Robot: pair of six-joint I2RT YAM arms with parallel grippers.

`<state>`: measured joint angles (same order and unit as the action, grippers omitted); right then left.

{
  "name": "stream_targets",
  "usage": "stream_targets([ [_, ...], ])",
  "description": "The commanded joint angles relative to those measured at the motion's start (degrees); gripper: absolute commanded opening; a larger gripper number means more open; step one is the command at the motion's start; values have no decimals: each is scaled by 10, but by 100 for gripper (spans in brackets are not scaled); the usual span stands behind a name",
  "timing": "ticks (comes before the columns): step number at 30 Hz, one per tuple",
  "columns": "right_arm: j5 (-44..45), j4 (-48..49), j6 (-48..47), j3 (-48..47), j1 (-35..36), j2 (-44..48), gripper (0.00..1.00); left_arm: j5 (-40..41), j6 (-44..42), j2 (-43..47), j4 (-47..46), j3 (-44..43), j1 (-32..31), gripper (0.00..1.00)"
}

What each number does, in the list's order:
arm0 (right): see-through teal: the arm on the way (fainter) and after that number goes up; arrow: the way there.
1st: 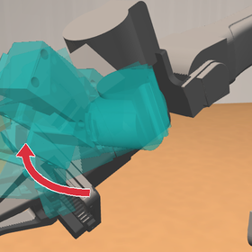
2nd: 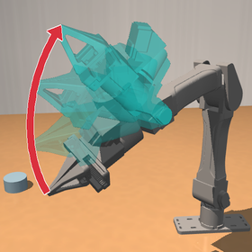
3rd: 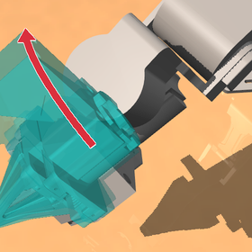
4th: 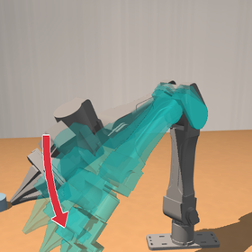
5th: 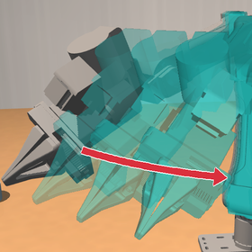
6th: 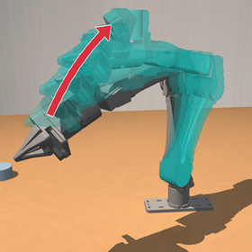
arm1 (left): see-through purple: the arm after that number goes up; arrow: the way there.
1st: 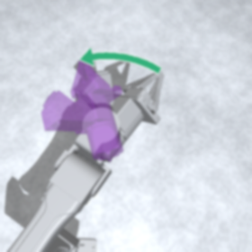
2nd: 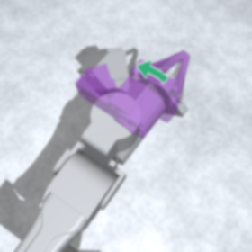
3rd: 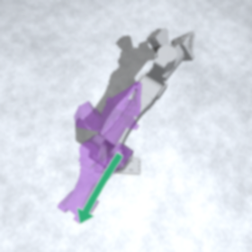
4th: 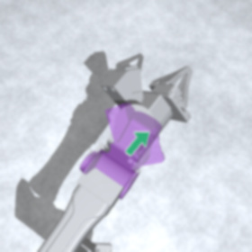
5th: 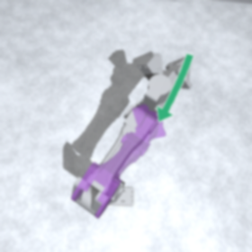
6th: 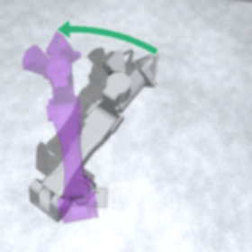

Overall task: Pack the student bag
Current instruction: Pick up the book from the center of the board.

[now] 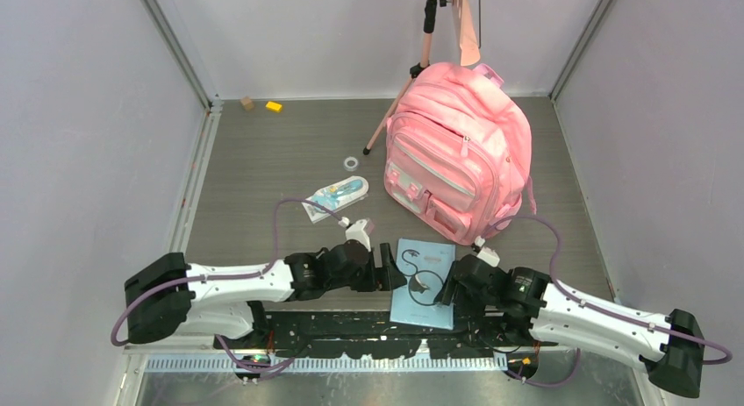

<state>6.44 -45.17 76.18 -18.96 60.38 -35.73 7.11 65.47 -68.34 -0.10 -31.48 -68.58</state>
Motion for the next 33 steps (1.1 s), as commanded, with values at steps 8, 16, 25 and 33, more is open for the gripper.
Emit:
stream_targets([
  [8, -83, 73, 23, 11, 3, -64, 62, -68, 65, -46, -47, 28, -4, 83],
  [16, -71, 229, 33, 2, 2, -181, 62, -104, 91, -36, -55, 68, -4, 80],
  [25, -38, 310, 30, -7, -3, -274, 61, -77, 131, 26, -156, 137, -4, 70],
  [33, -35, 310, 22, -18, -10, -287, 61, -29, 103, 115, -142, 118, -3, 63],
])
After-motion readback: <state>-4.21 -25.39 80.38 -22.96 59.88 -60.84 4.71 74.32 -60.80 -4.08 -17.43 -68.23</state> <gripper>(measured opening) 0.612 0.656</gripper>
